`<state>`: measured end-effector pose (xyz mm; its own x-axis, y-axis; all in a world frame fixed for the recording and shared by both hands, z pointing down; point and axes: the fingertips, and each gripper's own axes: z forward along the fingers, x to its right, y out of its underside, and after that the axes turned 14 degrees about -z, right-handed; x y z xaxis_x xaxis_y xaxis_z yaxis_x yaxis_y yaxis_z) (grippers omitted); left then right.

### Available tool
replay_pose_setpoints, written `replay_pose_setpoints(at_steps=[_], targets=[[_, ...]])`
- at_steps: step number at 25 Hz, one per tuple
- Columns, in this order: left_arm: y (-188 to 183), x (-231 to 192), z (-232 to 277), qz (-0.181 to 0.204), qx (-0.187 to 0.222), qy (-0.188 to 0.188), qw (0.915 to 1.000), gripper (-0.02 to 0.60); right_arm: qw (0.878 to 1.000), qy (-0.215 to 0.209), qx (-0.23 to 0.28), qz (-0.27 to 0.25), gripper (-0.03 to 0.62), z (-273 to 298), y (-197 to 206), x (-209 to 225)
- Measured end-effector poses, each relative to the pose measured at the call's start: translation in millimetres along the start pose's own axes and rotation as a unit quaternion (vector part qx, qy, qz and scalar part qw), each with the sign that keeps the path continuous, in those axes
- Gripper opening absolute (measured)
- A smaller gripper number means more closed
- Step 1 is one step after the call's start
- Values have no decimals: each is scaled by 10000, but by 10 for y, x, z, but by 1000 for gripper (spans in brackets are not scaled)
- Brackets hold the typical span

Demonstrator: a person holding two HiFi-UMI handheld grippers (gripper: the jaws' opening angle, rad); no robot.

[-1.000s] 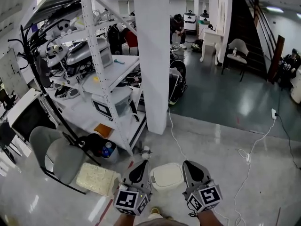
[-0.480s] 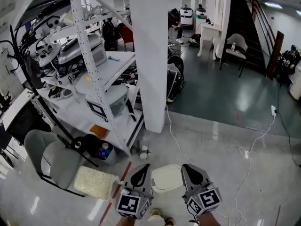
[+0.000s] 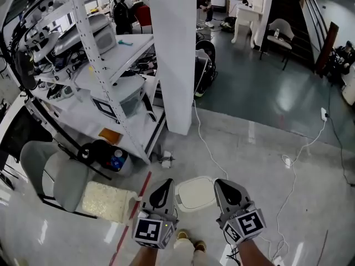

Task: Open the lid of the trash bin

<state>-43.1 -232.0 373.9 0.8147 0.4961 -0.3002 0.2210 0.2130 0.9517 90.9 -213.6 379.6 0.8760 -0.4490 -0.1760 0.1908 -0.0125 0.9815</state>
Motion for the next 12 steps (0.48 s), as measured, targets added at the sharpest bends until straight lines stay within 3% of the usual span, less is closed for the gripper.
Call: replay_pose_setpoints(at_steps=[9, 12], targets=[[436, -180, 50, -143, -144, -88, 9998, -2, 9994, -130, -251, 176, 34, 137, 474, -190], [676, -187, 20, -218, -452, -139, 9986, -2, 9990, -127, -358, 245, 32, 101, 664, -234]])
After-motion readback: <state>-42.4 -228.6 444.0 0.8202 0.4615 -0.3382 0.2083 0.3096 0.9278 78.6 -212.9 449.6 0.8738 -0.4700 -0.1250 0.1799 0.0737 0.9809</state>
